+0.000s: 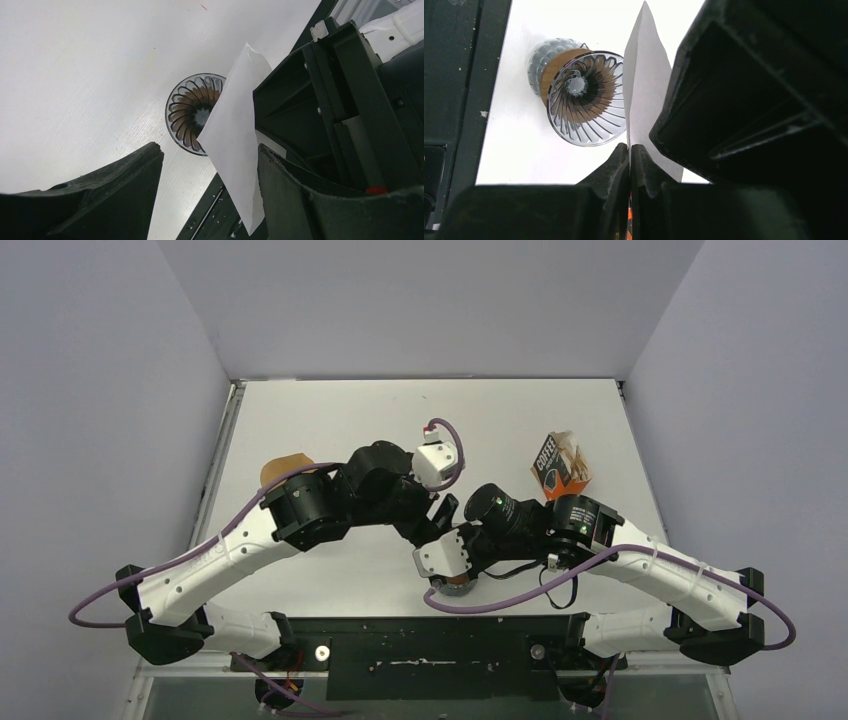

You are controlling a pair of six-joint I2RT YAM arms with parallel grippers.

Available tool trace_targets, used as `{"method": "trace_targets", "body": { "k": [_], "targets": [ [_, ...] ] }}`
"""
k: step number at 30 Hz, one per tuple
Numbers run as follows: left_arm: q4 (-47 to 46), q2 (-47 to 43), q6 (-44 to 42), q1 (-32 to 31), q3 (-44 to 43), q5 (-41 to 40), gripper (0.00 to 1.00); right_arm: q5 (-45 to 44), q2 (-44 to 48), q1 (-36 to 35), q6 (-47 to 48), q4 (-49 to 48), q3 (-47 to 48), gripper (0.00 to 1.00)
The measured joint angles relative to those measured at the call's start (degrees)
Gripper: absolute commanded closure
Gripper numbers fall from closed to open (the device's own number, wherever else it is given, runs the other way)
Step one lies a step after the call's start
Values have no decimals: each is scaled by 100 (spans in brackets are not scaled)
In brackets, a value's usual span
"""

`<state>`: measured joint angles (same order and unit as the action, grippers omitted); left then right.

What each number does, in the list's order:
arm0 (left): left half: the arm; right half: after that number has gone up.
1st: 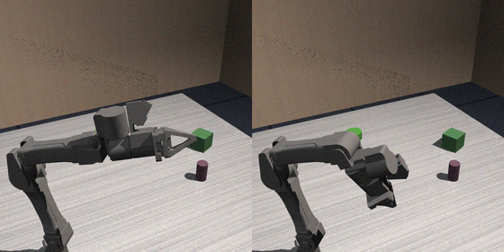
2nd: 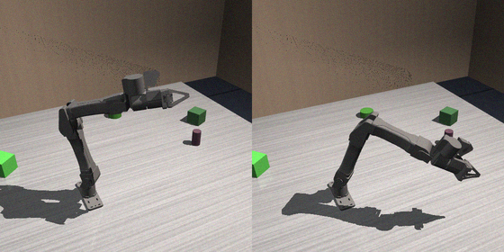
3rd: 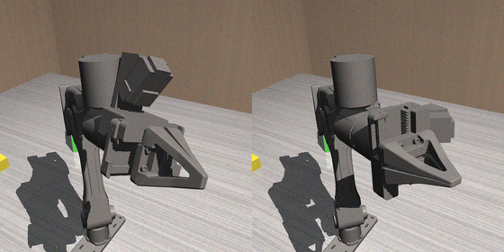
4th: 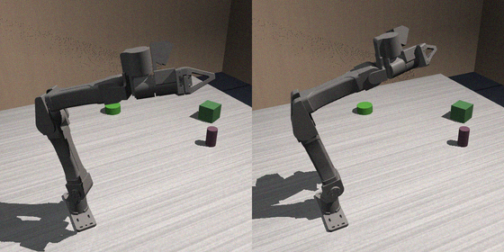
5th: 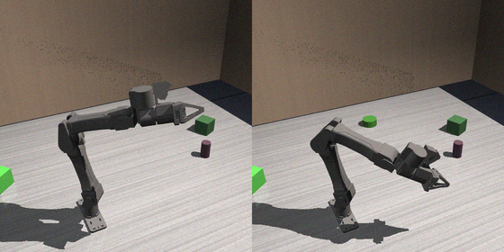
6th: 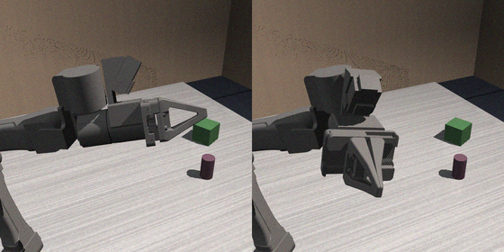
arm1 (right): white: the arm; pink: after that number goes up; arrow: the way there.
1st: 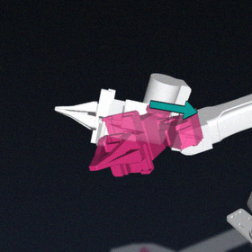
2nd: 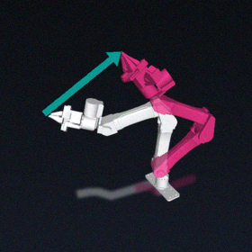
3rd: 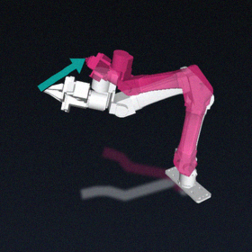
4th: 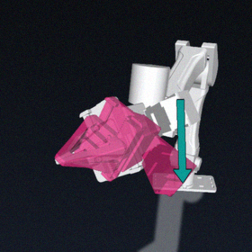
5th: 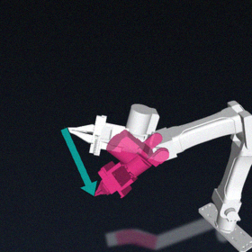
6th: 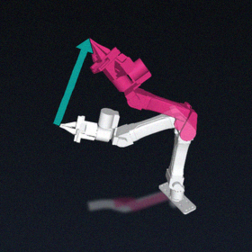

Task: Place the coffee filter in the dripper
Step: Place the coffee filter in the coffee dripper.

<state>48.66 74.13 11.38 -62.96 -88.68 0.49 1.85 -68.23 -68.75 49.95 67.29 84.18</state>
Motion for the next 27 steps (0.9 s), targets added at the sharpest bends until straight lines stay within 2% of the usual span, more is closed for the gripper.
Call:
{"method": "trace_targets", "body": {
  "k": [10, 14, 20, 24, 27],
  "targets": [
    [2, 326, -114, 0, 0, -149, 36, -13, -2, -35, -2, -22, 0, 100],
    [2, 437, -164, 0, 0, -179, 43, -15, -2, -35, -2, -44, 0, 100],
    [2, 592, -251, 0, -9, -151, 66, -15, -2, -35, 0, -61, 0, 100],
    [0, 721, -299, 0, -9, -66, 87, -17, -2, -35, 4, -74, 0, 100],
    [0, 793, -334, 0, -9, 15, 96, -15, -2, -37, 22, -70, 0, 100]
  ]
}}
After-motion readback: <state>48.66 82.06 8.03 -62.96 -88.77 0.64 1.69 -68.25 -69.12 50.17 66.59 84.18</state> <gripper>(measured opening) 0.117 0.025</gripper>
